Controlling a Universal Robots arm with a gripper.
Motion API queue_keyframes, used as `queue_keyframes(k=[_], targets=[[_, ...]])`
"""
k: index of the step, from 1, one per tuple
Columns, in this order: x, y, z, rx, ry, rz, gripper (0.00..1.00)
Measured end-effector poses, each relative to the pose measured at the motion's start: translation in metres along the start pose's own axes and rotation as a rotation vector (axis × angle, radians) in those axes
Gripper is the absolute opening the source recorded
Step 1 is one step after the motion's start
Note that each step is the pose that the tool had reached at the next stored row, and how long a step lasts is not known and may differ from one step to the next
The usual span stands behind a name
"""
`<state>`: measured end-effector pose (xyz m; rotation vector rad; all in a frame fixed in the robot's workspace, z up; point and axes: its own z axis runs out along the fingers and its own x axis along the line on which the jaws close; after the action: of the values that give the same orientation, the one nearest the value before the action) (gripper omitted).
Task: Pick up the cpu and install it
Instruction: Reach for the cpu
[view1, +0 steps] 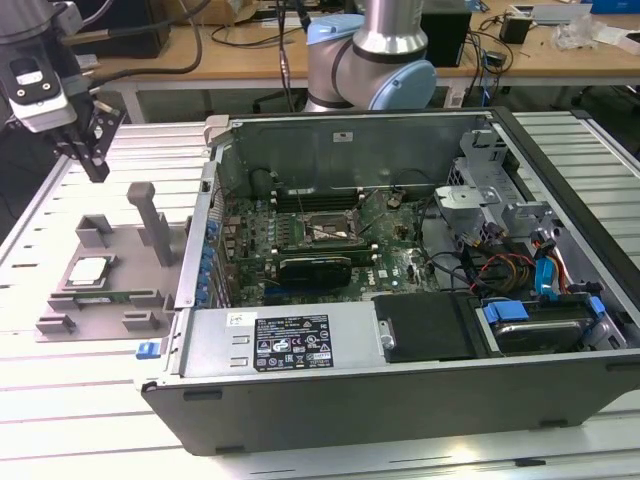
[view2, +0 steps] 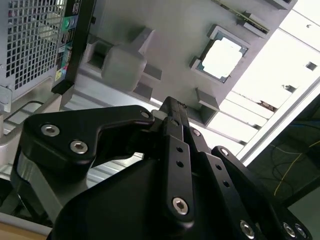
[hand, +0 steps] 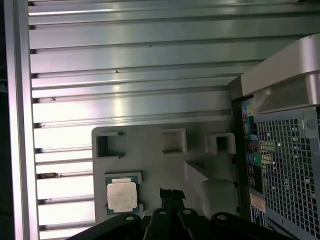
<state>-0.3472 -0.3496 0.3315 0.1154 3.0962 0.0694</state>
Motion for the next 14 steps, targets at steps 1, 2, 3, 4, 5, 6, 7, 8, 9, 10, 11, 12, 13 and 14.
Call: queue_keyframes(k=[1,2,3,4,5,6,7,8,9,10,11,12,13,14], targets=[[0.0011,-0.0002,0.0011,-0.0001,-0.0001,0.0,0.11],[0.0031,-0.0006,0.0031,-0.0001,-0.0001,0.0,0.11],[0.0053,-0.001,0.0053,-0.0002,-0.0002,0.0,0.11],[0.0067,-0.0014,0.0068,-0.0001,-0.0002,0.0,0.11],[0.0077,-0.0017,0.0079,0.0,0.0001,0.0,0.11],[0.0088,-0.0021,0.0096,0.0,0.0001,0.0,0.11],[0.0095,-0.0024,0.0109,0.0,0.0,0.0,0.11],[0.0102,-0.0026,0.0122,0.0,0.0,0.0,0.11],[0.0108,-0.0029,0.0134,-0.0001,-0.0001,0.0,0.11],[0.0115,-0.0033,0.0147,0.0,0.0,0.0,0.11],[0.0122,-0.0036,0.016,0.0,0.0,0.0,0.11],[0.0128,-0.004,0.0171,0.0,0.0,0.0,0.11],[0.0134,-0.0045,0.0186,-0.0001,-0.0001,0.0,0.11],[0.0139,-0.0049,0.0195,0.0,0.0001,0.0,0.11]])
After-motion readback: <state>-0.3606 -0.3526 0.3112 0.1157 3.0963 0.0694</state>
